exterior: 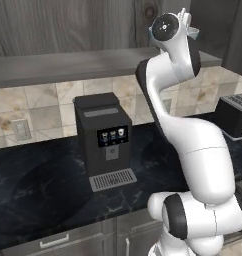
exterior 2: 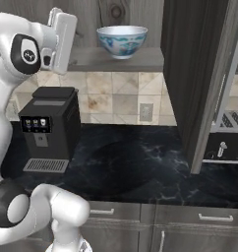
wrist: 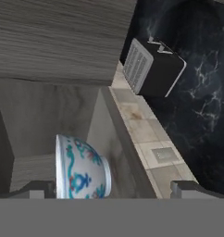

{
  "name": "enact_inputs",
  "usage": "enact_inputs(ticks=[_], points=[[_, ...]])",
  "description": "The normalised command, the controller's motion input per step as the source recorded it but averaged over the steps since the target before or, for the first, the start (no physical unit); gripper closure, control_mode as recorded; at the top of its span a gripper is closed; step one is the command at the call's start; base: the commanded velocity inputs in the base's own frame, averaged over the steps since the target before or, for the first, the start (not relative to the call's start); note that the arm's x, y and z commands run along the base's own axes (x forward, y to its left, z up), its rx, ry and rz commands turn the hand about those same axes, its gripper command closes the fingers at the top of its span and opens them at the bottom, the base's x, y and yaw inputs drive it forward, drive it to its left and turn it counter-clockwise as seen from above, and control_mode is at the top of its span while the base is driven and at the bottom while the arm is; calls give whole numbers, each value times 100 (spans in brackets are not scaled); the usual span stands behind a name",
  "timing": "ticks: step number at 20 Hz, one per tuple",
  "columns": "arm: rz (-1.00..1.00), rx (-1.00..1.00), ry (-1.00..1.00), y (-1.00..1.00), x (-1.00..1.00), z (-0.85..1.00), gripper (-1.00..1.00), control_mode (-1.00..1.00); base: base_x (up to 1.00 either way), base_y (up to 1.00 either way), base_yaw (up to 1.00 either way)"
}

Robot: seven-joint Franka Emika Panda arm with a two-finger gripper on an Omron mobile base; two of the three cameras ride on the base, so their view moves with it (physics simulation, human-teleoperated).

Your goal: Move the bowls from the cabinet to the plates on the dining table.

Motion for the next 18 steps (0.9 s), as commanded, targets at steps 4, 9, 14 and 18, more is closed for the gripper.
enact_inputs(ticks=[4, 9, 14, 18], points=[[0, -5, 0, 0, 31, 15, -100, -100, 0, 0, 0], [0, -2, 2, 0, 35, 6, -100, -100, 0, 0, 0], [0, 0, 3, 0, 37, 0, -100, -100, 0, 0, 0], [0, 0, 2, 0, 36, 1, -100, -100, 0, 0, 0]])
